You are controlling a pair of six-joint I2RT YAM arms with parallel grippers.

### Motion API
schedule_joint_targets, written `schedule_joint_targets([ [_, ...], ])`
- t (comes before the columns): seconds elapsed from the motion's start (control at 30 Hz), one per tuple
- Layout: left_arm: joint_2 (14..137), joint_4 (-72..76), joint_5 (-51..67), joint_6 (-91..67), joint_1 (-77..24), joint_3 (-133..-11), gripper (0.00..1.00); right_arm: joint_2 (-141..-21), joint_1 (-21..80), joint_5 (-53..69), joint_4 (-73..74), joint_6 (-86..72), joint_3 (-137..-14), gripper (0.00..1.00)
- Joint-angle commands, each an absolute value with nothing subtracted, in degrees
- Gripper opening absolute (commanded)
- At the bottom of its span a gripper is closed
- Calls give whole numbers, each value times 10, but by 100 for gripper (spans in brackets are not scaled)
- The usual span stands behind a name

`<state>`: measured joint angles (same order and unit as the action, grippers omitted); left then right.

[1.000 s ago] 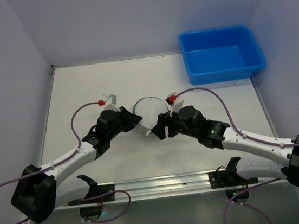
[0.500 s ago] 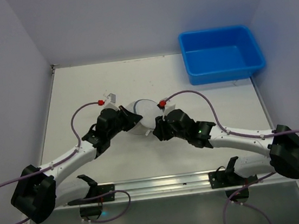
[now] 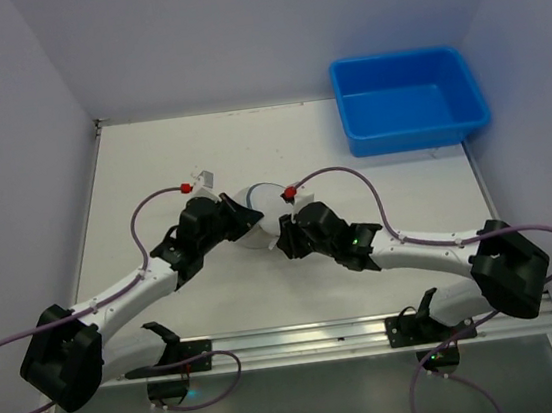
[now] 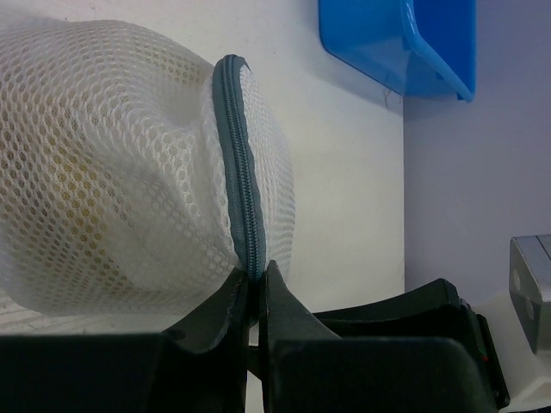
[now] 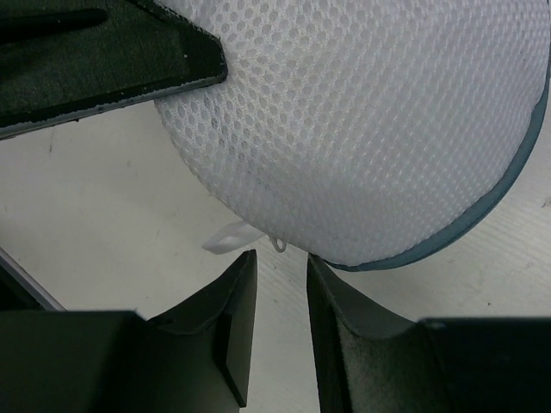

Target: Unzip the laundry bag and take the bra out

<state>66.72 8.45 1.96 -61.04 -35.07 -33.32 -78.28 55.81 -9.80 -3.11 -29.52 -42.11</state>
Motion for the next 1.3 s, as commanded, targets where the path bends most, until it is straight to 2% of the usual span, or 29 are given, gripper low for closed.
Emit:
schedule_joint_targets([
  [0.0,652,84,29,-622,-353,-354,0,-794,555,-127,-77,-286,-448,33],
  [0.5,640,80,33,-630,-353,-352,0,-807,552,-123,-113,-279,-453,27],
  [0.83,631,73,29,-631,-352,-357,0,-786,541,-143,-142,-284,-425,8],
  [0.9,629,65,23,-626,-353,-359,0,-777,538,-155,-122,-287,-424,0],
  [1.1,619,39,8,-599,-345,-373,0,-721,515,-178,-66,-287,-384,0],
  [1.27,627,20,50,-556,-311,-386,0,-665,478,-199,-2,-282,-363,0],
])
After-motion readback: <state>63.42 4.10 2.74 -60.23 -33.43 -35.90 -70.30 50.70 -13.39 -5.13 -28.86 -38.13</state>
